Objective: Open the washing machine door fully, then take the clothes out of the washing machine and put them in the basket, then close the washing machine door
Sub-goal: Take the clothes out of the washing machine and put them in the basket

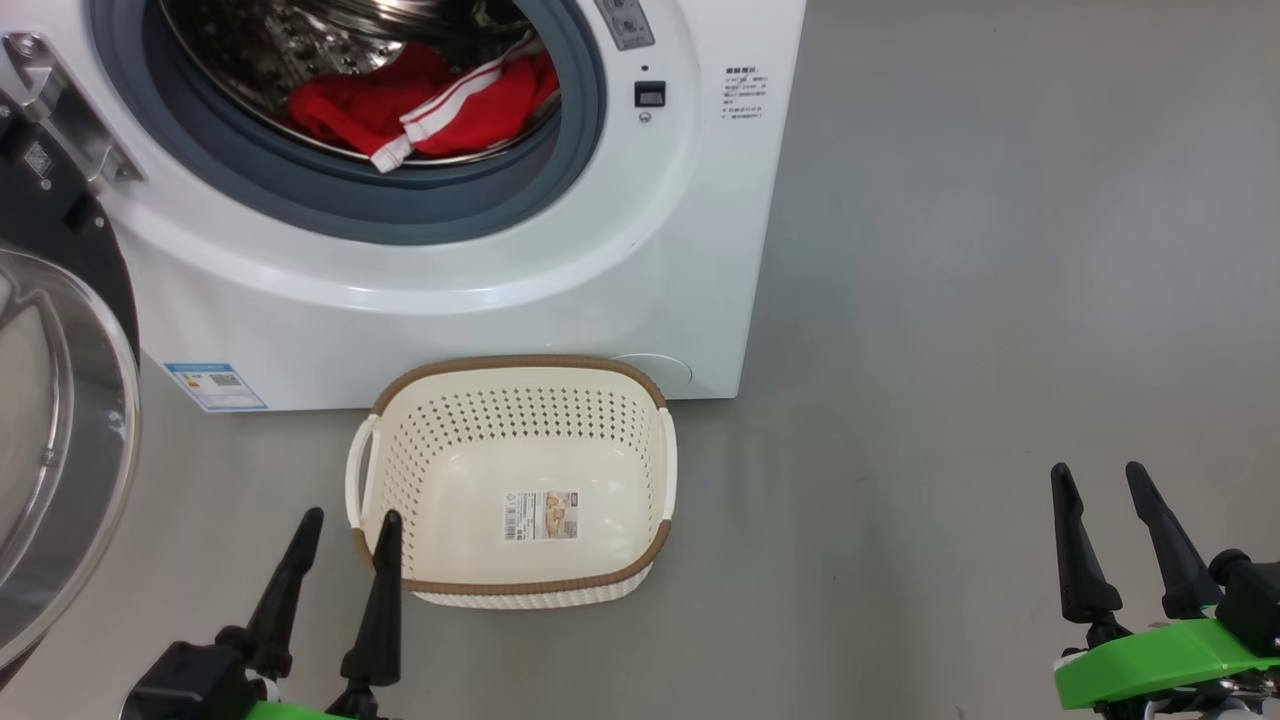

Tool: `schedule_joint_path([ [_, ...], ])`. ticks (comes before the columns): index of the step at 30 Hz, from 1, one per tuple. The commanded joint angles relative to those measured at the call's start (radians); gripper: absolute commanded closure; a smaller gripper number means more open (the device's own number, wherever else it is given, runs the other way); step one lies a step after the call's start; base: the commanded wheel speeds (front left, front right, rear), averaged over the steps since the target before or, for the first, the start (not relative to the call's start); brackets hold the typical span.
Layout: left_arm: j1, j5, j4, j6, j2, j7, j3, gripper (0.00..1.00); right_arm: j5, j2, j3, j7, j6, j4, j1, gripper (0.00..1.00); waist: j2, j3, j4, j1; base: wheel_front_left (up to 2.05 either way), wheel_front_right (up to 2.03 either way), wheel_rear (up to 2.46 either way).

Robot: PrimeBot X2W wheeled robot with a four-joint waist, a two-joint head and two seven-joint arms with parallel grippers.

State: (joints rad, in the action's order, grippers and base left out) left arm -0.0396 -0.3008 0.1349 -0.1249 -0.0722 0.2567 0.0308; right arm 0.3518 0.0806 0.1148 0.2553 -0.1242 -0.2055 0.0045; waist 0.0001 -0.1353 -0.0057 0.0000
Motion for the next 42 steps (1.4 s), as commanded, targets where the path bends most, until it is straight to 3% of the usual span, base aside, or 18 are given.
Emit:
schedule_joint_path([
  [1, -0.013, 0.000, -0.030, -0.006, -0.017, 0.005, -0.030, 0.00, 0.000, 0.007, -0.018, 0.006, -0.007, 0.028, -0.005, 0.00, -0.0001, 0.003, 0.003, 0.0000, 0.00, 0.00, 0.00],
  [14, -0.010, -0.003, -0.052, -0.006, -0.018, 0.005, -0.025, 0.00, -0.002, 0.011, -0.023, 0.006, -0.007, 0.031, 0.001, 0.00, -0.0001, 0.009, 0.017, 0.0000, 0.07, -0.07, 0.01],
  [42, -0.028, 0.001, -0.040, -0.006, -0.011, 0.005, -0.042, 0.00, 0.001, 0.008, -0.035, 0.006, -0.007, 0.029, -0.014, 0.00, -0.0001, -0.007, 0.019, 0.0000, 0.72, -0.72, 0.00],
])
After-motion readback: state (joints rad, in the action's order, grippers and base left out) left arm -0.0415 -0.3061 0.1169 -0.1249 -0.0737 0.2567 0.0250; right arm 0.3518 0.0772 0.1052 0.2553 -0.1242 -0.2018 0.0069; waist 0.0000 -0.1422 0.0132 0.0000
